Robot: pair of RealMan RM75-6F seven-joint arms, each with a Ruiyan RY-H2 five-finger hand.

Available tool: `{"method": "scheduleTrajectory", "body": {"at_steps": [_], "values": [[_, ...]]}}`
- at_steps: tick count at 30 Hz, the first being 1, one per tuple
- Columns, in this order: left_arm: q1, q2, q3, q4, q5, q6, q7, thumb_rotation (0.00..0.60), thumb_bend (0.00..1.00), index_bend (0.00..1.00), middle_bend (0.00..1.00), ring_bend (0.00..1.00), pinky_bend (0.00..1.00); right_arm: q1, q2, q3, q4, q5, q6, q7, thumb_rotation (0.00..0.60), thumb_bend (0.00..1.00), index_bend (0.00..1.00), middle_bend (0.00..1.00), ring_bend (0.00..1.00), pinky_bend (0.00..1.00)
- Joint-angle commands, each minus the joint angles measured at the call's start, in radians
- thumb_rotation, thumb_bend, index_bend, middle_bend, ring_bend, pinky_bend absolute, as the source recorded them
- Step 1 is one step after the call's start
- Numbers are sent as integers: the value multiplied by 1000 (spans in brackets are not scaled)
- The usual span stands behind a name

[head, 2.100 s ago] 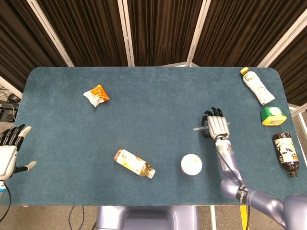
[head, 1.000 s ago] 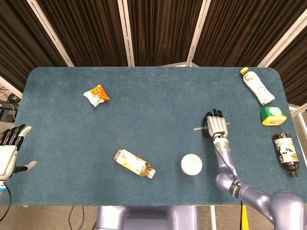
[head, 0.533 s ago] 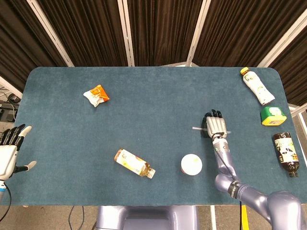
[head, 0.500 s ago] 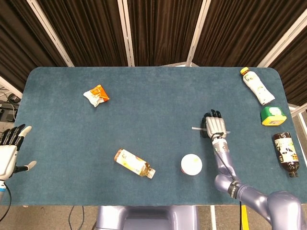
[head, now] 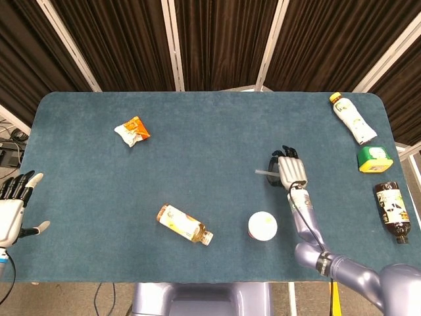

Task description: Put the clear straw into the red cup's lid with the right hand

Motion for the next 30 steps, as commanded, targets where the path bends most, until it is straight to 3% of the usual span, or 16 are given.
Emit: {"method": "scheduleTrajectory", "body": {"at_steps": [1, 8, 12, 19, 23, 30], "values": [[0, 0, 0, 0, 0, 1, 1, 600, 152, 0, 0, 0, 0, -52, 120, 92, -216, 9, 55, 127, 600, 393, 591, 230, 0, 0], [1, -2, 0, -2, 0, 3, 7, 600, 156, 0, 0, 0, 0, -187, 316, 244, -600, 107, 71, 397, 600, 396, 595, 231, 0, 0], [2, -4, 1, -2, 2, 7, 12, 600, 154, 0, 0, 0, 0, -265, 410, 310, -746, 171, 36, 549, 600, 396, 601, 234, 0, 0], [6, -11, 4, 1, 10, 19, 26, 600, 154, 0, 0, 0, 0, -406, 512, 396, -906, 172, -33, 834, 600, 397, 615, 238, 0, 0], [9, -14, 4, 3, 13, 25, 31, 600, 153, 0, 0, 0, 0, -463, 546, 410, -951, 122, -89, 961, 600, 399, 618, 238, 0, 0], [11, -16, 6, 8, 17, 29, 28, 600, 153, 0, 0, 0, 0, -485, 534, 395, -1013, 60, -50, 1015, 600, 400, 623, 240, 0, 0]]}}
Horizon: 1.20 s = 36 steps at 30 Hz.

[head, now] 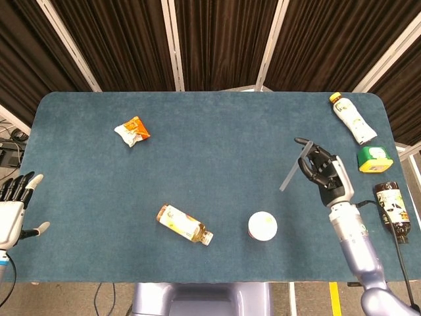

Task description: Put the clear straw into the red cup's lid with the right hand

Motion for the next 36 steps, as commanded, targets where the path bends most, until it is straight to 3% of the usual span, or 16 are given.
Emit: {"method": "scheduleTrajectory", "body": {"at_steps": [1, 18, 36], "values": [[0, 0, 0, 2, 2, 1, -1, 600, 153, 0, 0, 0, 0, -16, -15, -12, -41, -46, 44, 17, 600, 400, 625, 241, 0, 0], [8, -8, 3, 14, 13, 16, -3, 600, 153, 0, 0, 0, 0, -58, -273, -259, 66, -377, 324, 80, 600, 414, 643, 257, 0, 0], [11, -10, 1, 11, 9, 18, 3, 600, 154, 0, 0, 0, 0, -84, -342, -355, 99, -455, 474, 77, 600, 415, 646, 258, 0, 0]]}}
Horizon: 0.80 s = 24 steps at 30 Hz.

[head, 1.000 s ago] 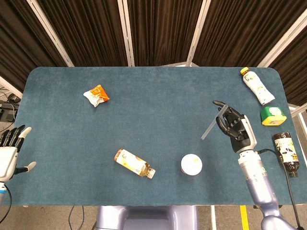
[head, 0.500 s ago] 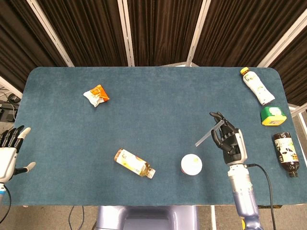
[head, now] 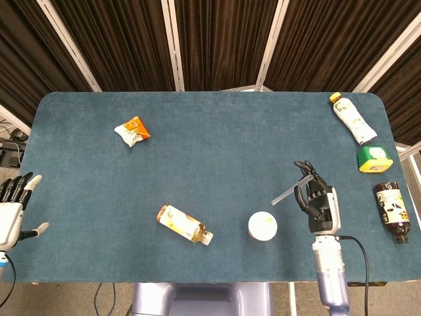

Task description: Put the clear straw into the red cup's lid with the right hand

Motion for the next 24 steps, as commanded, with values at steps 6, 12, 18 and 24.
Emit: {"method": "scheduleTrajectory", "body": {"at_steps": [6, 12, 18, 24], "values": [[4, -5, 0, 4, 3, 9, 4, 600, 153, 0, 0, 0, 0, -17, -24, -63, 7, -47, 40, 5, 600, 415, 646, 258, 0, 0], [5, -9, -2, 6, 3, 12, 7, 600, 154, 0, 0, 0, 0, -30, -24, -91, 4, -65, 64, 9, 600, 414, 646, 258, 0, 0], [3, -11, -4, 4, 0, 10, 14, 600, 153, 0, 0, 0, 0, -30, -22, -105, 3, -64, 65, 15, 600, 415, 647, 258, 0, 0], [1, -11, -6, 4, 0, 7, 16, 600, 153, 0, 0, 0, 0, -25, -43, -140, 13, -74, 56, 10, 600, 414, 649, 258, 0, 0]]}}
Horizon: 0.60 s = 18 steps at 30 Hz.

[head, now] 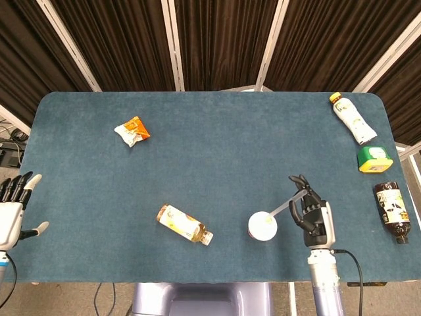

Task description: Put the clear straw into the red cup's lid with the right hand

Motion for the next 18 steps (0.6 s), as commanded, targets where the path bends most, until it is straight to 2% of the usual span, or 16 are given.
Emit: {"method": "scheduleTrajectory", "body": {"at_steps": [1, 10, 18], "values": [[0, 0, 0, 1, 0, -1, -1, 600, 154, 0, 0, 0, 0, 4, -13, -14, 7, -4, -4, -7, 600, 415, 649, 258, 0, 0], [-2, 1, 0, 4, 3, -3, -4, 600, 154, 0, 0, 0, 0, 18, -47, -36, 19, -12, -7, -33, 600, 413, 652, 258, 0, 0], [-2, 1, 0, 4, 3, -3, -3, 600, 152, 0, 0, 0, 0, 29, -59, -19, 47, 20, -15, -28, 600, 413, 654, 258, 0, 0]]}}
